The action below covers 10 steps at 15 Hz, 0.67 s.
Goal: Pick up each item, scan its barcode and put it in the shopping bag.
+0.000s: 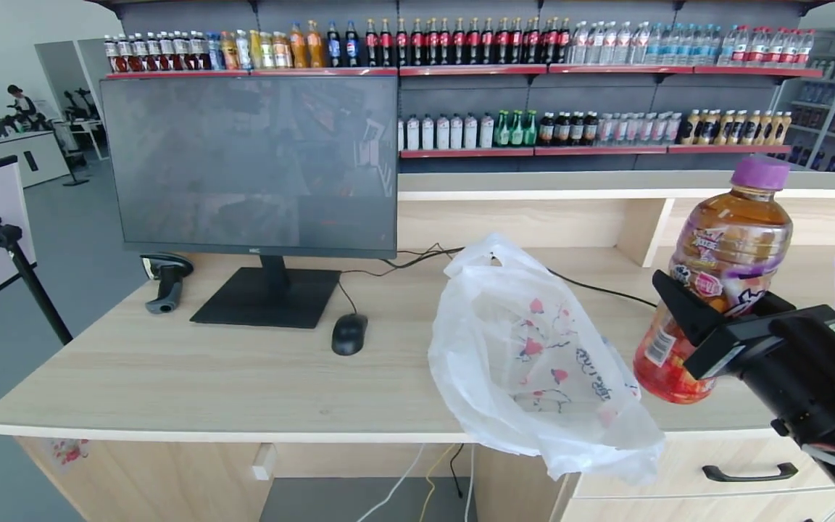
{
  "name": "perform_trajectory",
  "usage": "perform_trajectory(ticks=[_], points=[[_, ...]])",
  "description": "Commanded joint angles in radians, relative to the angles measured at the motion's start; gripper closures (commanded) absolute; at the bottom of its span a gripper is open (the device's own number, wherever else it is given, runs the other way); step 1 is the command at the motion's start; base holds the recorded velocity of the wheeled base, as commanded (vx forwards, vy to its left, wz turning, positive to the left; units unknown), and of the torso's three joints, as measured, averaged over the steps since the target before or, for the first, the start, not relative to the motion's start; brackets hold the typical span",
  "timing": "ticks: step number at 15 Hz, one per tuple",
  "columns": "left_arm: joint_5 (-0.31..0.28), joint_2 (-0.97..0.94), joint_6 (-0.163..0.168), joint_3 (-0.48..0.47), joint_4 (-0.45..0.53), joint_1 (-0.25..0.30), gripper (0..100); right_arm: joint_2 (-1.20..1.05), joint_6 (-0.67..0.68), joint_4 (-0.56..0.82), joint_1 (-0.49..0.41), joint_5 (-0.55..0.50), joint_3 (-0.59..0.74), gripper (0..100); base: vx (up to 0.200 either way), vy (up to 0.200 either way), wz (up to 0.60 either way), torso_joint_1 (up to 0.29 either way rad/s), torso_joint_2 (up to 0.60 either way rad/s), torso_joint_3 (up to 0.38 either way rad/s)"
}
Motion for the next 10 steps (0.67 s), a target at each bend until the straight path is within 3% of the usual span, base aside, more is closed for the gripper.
perform_trajectory(ticks=[1, 6, 10], points=[[0.000, 0.000, 0.000, 0.000, 0.000, -0.001, 0, -0.002, -0.002, -0.003, 0.003, 0.000, -0.008, 100, 0.200, 0.000, 0.00, 0.002, 0.01, 0.007], [0.002, 0.000, -0.001, 0.000, 0.002, -0.001, 0, 0.001, -0.005, -0.003, 0.005, 0.002, -0.004, 100, 0.200, 0.000, 0.00, 0.001, 0.00, 0.001], [0.002, 0.000, -0.001, 0.000, 0.000, -0.001, 0, -0.002, -0.002, -0.003, 0.003, 0.000, -0.005, 100, 0.000, 0.000, 0.00, 0.000, 0.00, 0.000]])
